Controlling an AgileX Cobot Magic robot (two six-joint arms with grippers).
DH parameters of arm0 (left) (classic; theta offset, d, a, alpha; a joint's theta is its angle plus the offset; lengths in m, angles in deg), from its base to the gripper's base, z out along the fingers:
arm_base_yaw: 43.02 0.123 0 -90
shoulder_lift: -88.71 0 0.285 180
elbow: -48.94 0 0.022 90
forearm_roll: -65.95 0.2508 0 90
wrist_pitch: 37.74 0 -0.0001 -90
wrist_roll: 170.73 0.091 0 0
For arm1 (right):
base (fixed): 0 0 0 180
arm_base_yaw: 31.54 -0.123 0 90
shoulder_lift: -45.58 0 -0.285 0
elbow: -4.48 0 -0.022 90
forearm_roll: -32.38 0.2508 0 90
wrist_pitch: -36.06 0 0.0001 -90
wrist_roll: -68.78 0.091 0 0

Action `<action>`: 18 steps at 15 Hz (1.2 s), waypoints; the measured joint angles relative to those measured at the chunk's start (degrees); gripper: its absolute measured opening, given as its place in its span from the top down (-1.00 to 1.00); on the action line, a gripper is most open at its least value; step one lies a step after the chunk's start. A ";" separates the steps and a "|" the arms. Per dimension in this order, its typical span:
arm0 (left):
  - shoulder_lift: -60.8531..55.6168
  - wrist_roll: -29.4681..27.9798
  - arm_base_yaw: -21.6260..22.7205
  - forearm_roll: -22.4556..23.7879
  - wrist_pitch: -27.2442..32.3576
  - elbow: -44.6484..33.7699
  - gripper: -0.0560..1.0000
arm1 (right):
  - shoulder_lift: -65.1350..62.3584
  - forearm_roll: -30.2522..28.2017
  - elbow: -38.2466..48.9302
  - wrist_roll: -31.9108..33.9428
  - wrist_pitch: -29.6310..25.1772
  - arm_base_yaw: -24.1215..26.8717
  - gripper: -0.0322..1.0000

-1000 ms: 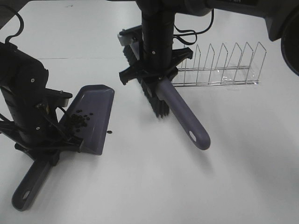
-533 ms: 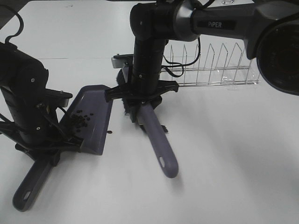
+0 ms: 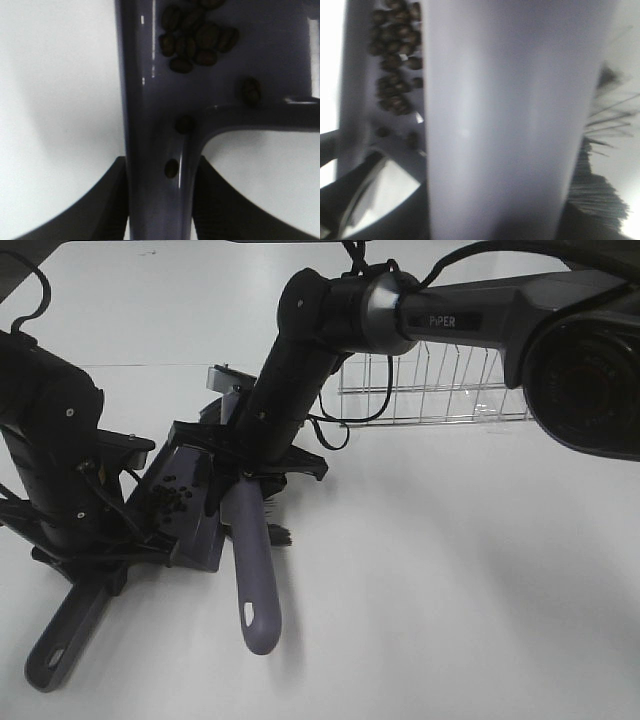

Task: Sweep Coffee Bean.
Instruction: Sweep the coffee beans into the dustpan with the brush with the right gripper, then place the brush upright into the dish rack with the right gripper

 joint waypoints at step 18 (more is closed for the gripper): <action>0.00 0.06 0.00 0.69 -0.06 0.00 0.27 | 0.86 1.32 -20.80 -5.79 -8.37 0.06 0.37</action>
